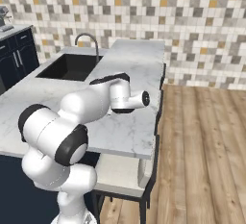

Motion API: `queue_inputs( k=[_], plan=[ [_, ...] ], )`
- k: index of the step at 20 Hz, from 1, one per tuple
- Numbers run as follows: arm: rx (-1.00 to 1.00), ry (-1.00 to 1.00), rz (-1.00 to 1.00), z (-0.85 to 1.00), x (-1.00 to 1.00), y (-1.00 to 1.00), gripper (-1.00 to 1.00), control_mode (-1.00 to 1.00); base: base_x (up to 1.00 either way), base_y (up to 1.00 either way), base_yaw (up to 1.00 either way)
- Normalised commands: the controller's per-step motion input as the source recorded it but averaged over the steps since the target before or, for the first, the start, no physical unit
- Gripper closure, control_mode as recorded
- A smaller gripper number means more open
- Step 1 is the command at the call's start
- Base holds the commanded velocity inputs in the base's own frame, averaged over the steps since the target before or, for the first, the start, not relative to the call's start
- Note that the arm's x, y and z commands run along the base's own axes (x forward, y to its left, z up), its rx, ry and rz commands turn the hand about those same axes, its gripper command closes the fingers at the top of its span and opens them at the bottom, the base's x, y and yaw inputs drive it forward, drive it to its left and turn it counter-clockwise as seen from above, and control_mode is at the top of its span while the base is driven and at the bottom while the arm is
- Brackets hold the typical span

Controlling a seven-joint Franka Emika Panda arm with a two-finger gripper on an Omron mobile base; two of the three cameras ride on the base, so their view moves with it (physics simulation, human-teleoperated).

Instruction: Pick the bottled drink from the counter and place it in the open cabinet.

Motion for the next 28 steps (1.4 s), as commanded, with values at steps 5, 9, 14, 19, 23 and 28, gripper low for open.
queue_inputs(
  k=[5,9,14,19,23,28],
  plan=[
    [0.0,0.09,0.0,-0.02,0.0,0.23,-1.0,-1.0,0.0,0.0,0.0],
    [0.0,0.06,0.0,-0.01,0.0,0.11,1.0,-1.0,0.0,0.0,0.0],
    [0.0,0.02,0.0,0.0,0.0,0.04,1.0,-1.0,0.0,0.0,0.0],
    [0.0,0.0,0.0,0.0,0.0,0.0,1.0,-1.0,0.0,0.0,0.0],
    [0.0,-0.03,0.0,0.52,-0.04,0.0,1.0,-1.0,0.0,0.0,0.0],
    [0.0,-0.11,0.0,0.67,-0.31,0.04,1.0,-1.0,0.0,0.0,0.0]
  ],
)
